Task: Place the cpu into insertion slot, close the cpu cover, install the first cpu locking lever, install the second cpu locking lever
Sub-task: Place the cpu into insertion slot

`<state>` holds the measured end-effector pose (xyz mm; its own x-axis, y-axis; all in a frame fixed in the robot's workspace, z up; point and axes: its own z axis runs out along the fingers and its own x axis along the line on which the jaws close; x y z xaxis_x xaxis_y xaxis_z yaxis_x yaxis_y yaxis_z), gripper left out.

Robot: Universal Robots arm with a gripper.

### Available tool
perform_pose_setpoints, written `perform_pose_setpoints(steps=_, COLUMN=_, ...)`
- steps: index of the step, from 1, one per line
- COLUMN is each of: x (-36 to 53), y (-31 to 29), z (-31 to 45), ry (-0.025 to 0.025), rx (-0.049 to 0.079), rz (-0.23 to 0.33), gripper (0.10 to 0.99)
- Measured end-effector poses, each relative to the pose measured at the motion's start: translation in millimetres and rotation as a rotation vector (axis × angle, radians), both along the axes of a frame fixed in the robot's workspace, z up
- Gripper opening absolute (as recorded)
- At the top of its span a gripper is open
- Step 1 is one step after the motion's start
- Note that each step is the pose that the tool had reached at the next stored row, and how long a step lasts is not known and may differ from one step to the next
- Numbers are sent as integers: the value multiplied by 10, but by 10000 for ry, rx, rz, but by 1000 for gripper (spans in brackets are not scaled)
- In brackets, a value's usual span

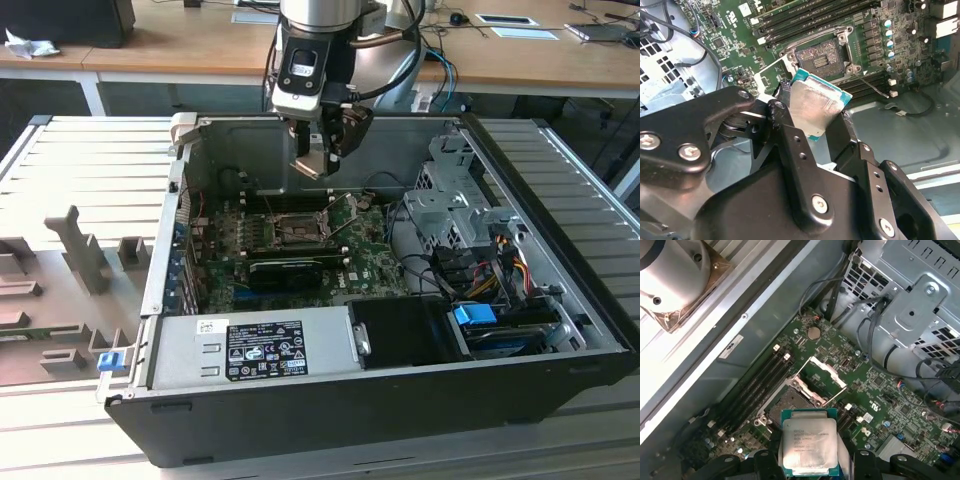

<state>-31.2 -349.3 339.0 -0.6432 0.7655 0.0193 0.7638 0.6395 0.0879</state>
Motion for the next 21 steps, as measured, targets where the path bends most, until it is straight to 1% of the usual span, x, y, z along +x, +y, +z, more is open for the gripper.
perform_pose_setpoints(steps=3, x=1, y=0, z=-1, ry=1, rx=-4, rz=-483, gripper=525)
perform_pose_setpoints(steps=10, x=1, y=0, z=-5, ry=1, rx=-4, rz=-1230, gripper=525)
perform_pose_setpoints(steps=13, x=1, y=0, z=-6, ry=1, rx=-5, rz=-1761, gripper=525)
perform_pose_setpoints(steps=21, x=1, y=0, z=-13, ry=1, rx=-4, rz=-2668, gripper=525)
